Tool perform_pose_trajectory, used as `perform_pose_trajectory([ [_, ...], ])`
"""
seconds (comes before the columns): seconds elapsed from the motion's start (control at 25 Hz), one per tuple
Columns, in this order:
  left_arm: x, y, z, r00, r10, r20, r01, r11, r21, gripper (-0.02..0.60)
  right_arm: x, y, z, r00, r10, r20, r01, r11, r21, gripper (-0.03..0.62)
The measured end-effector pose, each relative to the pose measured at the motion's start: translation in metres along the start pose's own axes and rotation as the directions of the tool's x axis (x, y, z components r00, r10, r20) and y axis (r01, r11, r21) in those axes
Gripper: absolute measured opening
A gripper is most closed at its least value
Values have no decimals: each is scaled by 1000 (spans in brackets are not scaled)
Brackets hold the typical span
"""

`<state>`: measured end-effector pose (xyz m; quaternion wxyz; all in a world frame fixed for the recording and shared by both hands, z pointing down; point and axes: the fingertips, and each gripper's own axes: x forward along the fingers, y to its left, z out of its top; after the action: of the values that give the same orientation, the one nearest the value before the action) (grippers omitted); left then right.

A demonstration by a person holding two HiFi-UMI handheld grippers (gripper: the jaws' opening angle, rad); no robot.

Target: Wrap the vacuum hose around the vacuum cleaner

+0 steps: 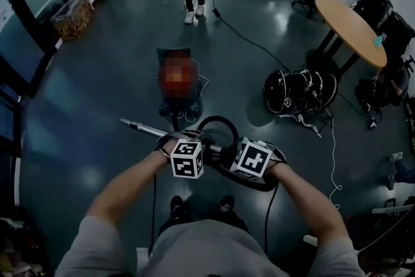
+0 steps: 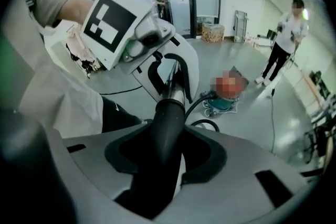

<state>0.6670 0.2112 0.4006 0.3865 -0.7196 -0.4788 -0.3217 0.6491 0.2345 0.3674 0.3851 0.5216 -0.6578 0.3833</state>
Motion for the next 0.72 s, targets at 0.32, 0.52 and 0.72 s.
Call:
perform_pose_trajectory([
  [0.32,19,32,22,996,90,-28,-93,983,-161,158,-48,-47,-37,959,-281,34,278,910,-309,169],
  [0.52,26,52,16,987,154,-41,-159,947,-278,158,-107,-72,-53,894,-417,162,445,868,-221,169],
  [0.72,34,70,0,975,221,-34,-214,880,-424,158,-140,-89,-67,836,-433,336,427,899,95,169],
])
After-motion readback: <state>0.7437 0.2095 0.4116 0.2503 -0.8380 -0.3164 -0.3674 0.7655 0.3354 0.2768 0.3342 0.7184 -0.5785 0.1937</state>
